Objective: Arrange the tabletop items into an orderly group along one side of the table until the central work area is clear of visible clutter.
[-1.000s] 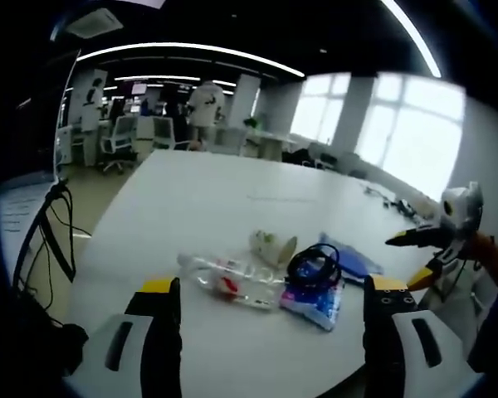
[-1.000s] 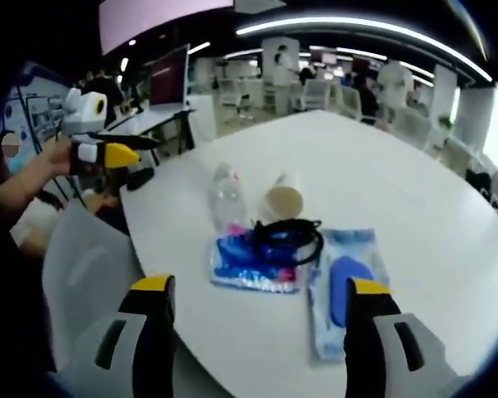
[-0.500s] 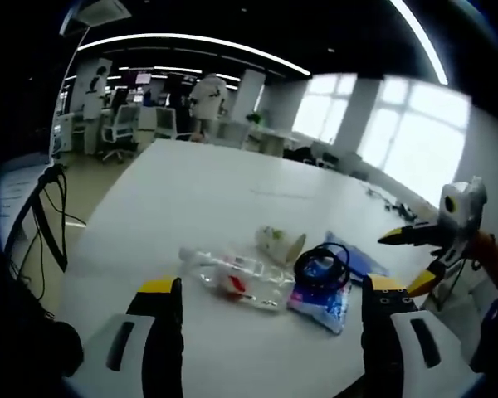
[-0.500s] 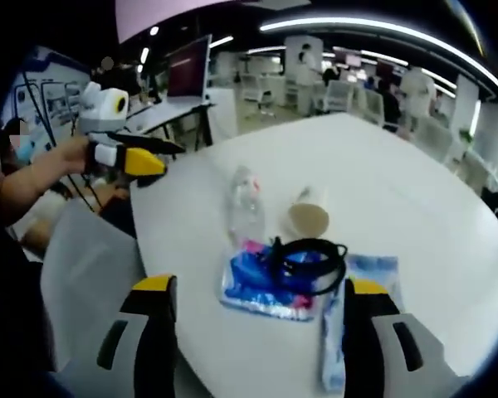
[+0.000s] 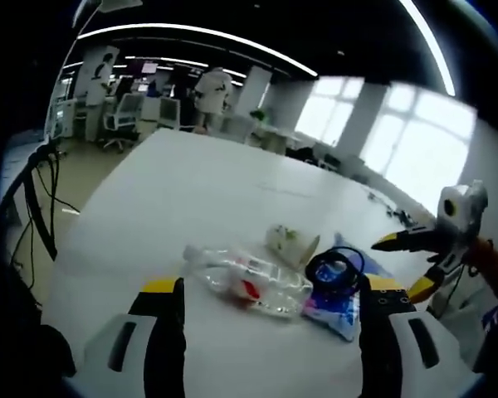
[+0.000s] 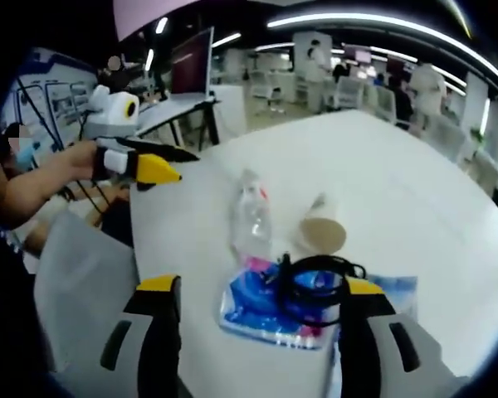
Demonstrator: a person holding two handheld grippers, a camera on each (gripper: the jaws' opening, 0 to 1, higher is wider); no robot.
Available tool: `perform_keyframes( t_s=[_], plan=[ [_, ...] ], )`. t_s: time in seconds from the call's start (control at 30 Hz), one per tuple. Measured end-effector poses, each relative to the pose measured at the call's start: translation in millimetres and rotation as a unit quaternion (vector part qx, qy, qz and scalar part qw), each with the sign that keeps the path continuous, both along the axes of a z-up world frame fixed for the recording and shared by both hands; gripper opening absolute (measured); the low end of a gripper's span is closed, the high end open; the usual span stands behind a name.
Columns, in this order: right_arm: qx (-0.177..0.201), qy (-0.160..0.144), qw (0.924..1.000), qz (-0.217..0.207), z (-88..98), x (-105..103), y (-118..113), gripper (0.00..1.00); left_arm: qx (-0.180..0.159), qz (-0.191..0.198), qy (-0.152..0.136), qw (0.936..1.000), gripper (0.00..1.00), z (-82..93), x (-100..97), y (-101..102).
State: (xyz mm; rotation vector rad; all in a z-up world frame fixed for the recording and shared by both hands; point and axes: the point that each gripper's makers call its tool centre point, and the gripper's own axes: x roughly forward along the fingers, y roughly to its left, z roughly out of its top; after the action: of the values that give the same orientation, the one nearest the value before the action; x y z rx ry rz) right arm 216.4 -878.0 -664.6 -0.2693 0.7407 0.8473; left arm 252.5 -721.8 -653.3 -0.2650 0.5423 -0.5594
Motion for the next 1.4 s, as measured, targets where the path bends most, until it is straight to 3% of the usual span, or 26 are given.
perform_keyframes(
  t_s=[0.07,0.2,0.43,0.63,1.03,1.4],
  plan=[
    [0.003,0.002,1.0000,0.004,-2.1,3.4,4.9,0.74,0.009,-0.003,-0.001,0.9999,0.84,-4.1,3.0,1.0],
    [-0.001,0.006,0.9998,0.017,-9.0,9.5,13.5,0.73,-0.012,0.008,0.011,0.9998,0.83,-12.9,10.4,5.7],
    [0.004,0.016,0.9995,0.028,-17.2,19.3,28.2,0.72,-0.019,0.011,0.021,0.9995,0.82,-29.5,21.6,10.8],
    [0.028,0.026,0.9988,0.032,-21.0,27.9,50.7,0.71,-0.070,0.028,0.030,0.9967,0.81,-37.0,35.3,10.7],
    [0.022,0.014,0.9976,0.064,-34.6,47.1,89.3,0.66,-0.115,0.035,0.040,0.9920,0.73,-49.6,57.0,9.2],
    [0.021,0.023,0.9979,0.057,-55.0,60.3,102.0,0.59,-0.163,0.057,0.067,0.9828,0.67,-63.1,73.1,9.9]
  ],
)
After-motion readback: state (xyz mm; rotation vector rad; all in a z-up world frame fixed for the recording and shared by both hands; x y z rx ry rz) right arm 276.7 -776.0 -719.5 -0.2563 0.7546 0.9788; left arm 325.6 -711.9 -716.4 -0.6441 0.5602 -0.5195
